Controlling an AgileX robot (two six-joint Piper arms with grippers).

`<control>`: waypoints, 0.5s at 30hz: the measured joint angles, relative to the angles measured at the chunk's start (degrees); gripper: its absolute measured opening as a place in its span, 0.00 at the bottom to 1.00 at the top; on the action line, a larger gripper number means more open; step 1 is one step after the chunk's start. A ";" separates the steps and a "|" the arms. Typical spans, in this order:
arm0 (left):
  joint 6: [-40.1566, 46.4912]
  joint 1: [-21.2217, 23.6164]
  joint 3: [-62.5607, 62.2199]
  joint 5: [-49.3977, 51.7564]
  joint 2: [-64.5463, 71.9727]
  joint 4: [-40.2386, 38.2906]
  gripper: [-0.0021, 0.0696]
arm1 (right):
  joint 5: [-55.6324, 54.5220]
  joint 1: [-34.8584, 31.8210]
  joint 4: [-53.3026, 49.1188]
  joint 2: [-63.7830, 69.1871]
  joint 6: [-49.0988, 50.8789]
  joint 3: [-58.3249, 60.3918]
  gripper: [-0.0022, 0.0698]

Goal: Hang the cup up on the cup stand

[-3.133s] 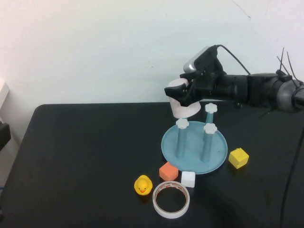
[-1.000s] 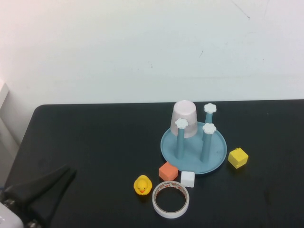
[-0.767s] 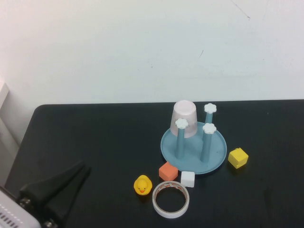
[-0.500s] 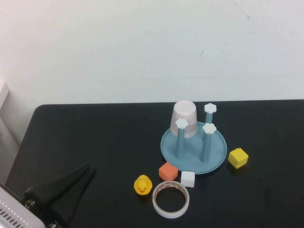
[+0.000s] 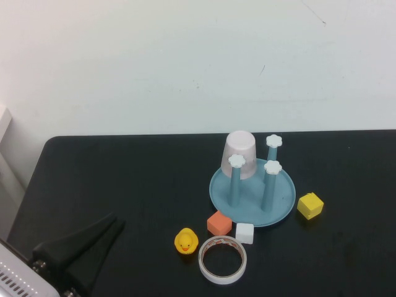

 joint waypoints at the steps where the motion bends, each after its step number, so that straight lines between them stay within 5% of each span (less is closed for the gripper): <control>1: 0.00 0.00 0.00 0.00 0.00 0.00 0.03 | -0.15 0.00 0.00 0.00 0.00 0.00 0.05; 15: 0.00 0.00 0.00 0.00 0.00 0.00 0.03 | -1.17 0.00 0.00 0.00 0.00 0.00 0.05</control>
